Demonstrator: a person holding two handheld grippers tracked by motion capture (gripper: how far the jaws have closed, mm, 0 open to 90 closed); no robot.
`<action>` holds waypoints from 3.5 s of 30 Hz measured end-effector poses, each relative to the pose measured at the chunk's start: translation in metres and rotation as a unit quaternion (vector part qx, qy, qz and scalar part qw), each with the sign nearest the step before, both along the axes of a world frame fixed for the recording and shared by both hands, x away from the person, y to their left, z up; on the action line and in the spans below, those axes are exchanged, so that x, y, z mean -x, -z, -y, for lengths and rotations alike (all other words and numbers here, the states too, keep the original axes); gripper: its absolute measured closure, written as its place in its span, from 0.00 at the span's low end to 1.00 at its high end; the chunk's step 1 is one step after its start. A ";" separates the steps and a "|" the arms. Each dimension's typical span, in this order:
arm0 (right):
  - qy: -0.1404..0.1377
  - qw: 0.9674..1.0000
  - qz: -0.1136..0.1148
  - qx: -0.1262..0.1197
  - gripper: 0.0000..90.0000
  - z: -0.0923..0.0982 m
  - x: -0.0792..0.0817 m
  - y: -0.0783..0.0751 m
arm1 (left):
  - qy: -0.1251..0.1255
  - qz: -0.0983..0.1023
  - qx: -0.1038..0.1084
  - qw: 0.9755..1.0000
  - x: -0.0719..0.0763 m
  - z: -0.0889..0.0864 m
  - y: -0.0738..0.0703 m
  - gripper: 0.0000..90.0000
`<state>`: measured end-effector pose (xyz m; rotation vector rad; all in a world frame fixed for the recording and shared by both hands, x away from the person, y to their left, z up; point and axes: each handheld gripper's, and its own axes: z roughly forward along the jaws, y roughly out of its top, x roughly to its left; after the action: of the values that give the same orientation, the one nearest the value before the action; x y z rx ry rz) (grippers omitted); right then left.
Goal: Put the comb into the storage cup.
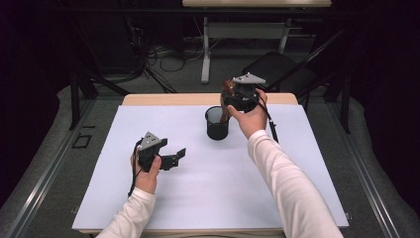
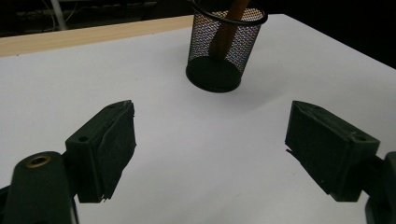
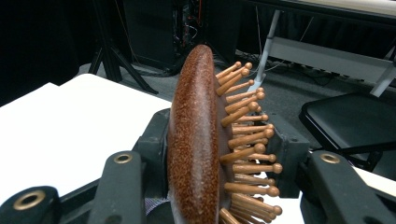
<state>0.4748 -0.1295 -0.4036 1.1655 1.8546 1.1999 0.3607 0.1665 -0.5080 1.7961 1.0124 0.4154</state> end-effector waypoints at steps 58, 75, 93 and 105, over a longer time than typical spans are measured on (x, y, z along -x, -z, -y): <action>-0.064 0.983 0.069 0.157 0.55 -0.057 0.020 0.008 | -0.004 -0.002 0.004 1.000 -0.001 -0.003 0.000 0.18; -0.065 0.978 0.084 0.179 0.55 -0.071 0.027 0.015 | -0.007 -0.003 0.005 1.000 -0.002 -0.004 0.000 0.18; -0.074 0.969 0.102 0.213 0.54 -0.089 0.035 0.024 | -0.013 -0.010 0.013 1.000 -0.006 -0.007 0.002 0.18; -0.087 0.957 0.118 0.251 0.53 -0.103 0.043 0.033 | -0.013 -0.011 0.013 1.000 -0.007 -0.008 0.002 0.18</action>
<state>0.4317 -0.0264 -0.4364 0.5645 1.9461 0.8352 0.3674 0.1740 -0.5103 1.7699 1.0537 0.3984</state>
